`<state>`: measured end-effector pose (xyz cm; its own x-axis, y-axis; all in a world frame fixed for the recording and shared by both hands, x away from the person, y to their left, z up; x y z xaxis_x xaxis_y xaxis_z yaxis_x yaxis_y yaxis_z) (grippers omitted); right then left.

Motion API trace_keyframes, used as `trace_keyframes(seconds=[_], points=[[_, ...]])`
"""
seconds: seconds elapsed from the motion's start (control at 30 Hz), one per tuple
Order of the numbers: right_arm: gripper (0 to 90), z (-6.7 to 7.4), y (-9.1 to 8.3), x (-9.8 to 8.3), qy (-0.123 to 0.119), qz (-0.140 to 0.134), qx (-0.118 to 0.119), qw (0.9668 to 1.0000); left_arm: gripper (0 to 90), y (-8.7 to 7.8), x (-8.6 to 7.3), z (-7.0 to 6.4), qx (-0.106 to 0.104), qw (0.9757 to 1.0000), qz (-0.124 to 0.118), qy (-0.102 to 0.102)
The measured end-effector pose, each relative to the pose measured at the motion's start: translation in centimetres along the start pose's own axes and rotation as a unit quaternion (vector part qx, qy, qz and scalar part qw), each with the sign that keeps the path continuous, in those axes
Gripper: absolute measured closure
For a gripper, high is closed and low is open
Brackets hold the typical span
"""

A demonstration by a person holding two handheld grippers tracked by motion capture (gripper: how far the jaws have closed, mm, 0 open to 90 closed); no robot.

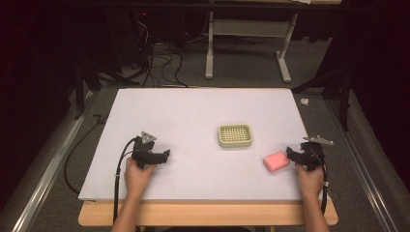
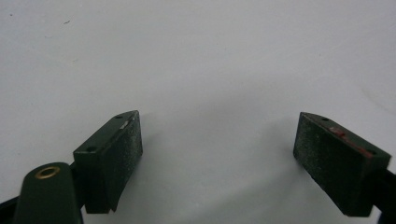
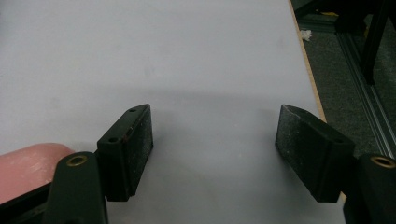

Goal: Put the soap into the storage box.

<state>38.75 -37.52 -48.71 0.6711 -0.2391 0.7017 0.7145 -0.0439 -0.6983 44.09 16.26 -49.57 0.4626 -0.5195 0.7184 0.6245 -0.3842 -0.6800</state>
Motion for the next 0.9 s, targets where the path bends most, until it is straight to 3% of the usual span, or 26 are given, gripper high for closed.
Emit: trace_keyframes(seconds=[0.63, 0.9], points=[[27.3, -0.09, 0.01, 0.08, 0.001, 0.002, 0.005, 1.0, 16.0, 0.01, 0.0, 0.0, 0.0, 1.0, -0.001, 0.0], [21.6, 0.0, 0.04, 0.1, -0.006, 0.008, 0.012, 0.9999, 16.0, 0.01, 0.0, 0.01, 0.0, 1.0, -0.001, 0.0]])
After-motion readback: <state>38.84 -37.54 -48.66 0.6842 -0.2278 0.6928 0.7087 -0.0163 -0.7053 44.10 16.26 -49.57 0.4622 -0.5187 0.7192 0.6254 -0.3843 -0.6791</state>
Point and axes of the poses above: each handheld gripper's, and its own axes: y roughly forward along the jaws, x roughly out of its top, z roughly to its left, the point moved 1 cm from there along y, roughly forward along the jaws, and after that the axes turned 13 degrees about y, right-handed, at the moved point
